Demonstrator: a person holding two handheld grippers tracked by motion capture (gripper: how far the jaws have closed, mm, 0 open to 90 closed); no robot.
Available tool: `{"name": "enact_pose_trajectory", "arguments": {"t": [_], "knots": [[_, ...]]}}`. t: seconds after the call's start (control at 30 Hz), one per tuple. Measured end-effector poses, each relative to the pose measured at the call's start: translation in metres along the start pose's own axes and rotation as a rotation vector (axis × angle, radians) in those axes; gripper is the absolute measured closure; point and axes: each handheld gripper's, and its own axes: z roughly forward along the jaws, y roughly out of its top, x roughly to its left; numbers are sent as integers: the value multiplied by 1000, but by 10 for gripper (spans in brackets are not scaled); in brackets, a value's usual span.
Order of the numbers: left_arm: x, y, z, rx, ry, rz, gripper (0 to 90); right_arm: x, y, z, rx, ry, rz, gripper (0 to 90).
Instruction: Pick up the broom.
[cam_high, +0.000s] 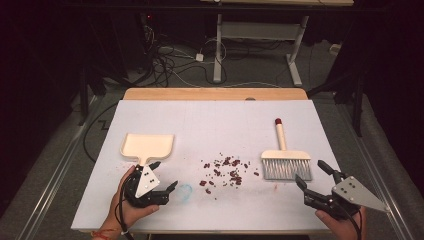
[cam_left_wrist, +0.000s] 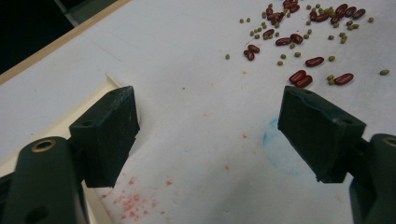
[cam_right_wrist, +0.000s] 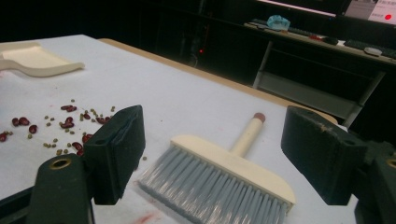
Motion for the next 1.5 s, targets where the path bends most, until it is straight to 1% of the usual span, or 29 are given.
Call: {"name": "enact_pose_trajectory", "arguments": {"t": [0.07, 0.13, 0.27, 0.33, 0.4, 0.43, 0.47, 0.57, 0.63, 0.7, 0.77, 0.8, 0.83, 0.87, 0.93, 0.97, 1.0, 1.03, 1.07, 1.1, 1.13, 1.17, 1.2, 1.27, 1.3, 1.37, 1.43, 1.47, 1.5], "knots": [[1, -1, 0, 3, 2, -10, 197, -1, 0, -1, -4, -5, 4, 223], [1, -2, -1, 2, 6, -13, 197, -3, 0, -4, -7, -17, 19, 223], [-1, -3, -7, -2, 16, -9, 198, -5, 5, -5, -18, -26, 31, 226], [0, -5, -8, 2, 15, -12, 198, -6, 6, -5, -33, -24, 31, 226], [0, -6, -8, 9, 9, -23, 198, -6, 7, -5, -34, -28, 36, 226], [-1, -7, -8, 14, 8, -26, 198, -7, 7, -5, -31, -33, 48, 227], [-1, -8, -8, 17, 4, -25, 198, -7, 7, -5, -31, -33, 48, 227], [-3, -10, -9, 30, 10, -13, 197, -12, 10, 1, -21, -40, 52, 231], [-2, -10, -11, 26, 13, -29, 197, -12, 11, 3, -16, -42, 58, 231], [0, -11, -12, 19, 22, -31, 197, -15, 15, 13, 10, -43, 37, 231], [2, -12, -12, 20, 25, -54, 197, -17, 16, 16, 17, -45, 36, 232], [3, -13, -13, 22, 23, -59, 197, -21, 19, 26, 47, -57, 36, 236], [2, -13, -13, 29, 20, -71, 197, -23, 21, 31, 63, -61, 35, 236], [2, -13, -14, 27, 23, -70, 197, -26, 22, 38, 97, -73, 38, 238], [2, -13, -16, 21, 24, -68, 197, -31, 25, 51, 143, -68, 49, 237], [2, -13, -16, 17, 22, -69, 197, -34, 26, 57, 169, -75, 45, 235], [2, -14, -15, 18, 22, -69, 197, -36, 28, 64, 201, -91, 54, 230], [3, -14, -14, 15, 27, -57, 197, -39, 30, 71, 225, -98, 60, 231], [2, -14, -14, 26, 18, -69, 197, -42, 32, 79, 255, -100, 70, 231], [2, -14, -13, 28, 15, -71, 197, -45, 34, 87, 290, -106, 77, 228], [3, -13, -12, 24, 16, -57, 197, -45, 34, 87, 290, -106, 77, 228], [2, -13, -12, 26, 15, -50, 197, -49, 36, 97, 328, -106, 85, 222], [2, -13, -11, 24, 11, -48, 197, -56, 38, 117, 401, -83, 103, 244], [0, -12, -10, 28, 2, -43, 197, -62, 36, 136, 485, -48, 130, 269], [-1, -11, -8, 31, -2, -38, 197, -66, 33, 150, 538, -35, 150, 272], [-2, -10, -6, 36, -16, -28, 197, -70, 26, 173, 626, -36, 163, 276], [-3, -9, -5, 35, -17, -22, 197, -73, 17, 192, 689, -50, 186, 281], [-3, -9, -5, 35, -17, -22, 197, -73, 17, 192, 689, -50, 186, 281], [-4, -10, -5, 40, -27, -34, 197, -73, 14, 198, 709, -53, 193, 292]]}}
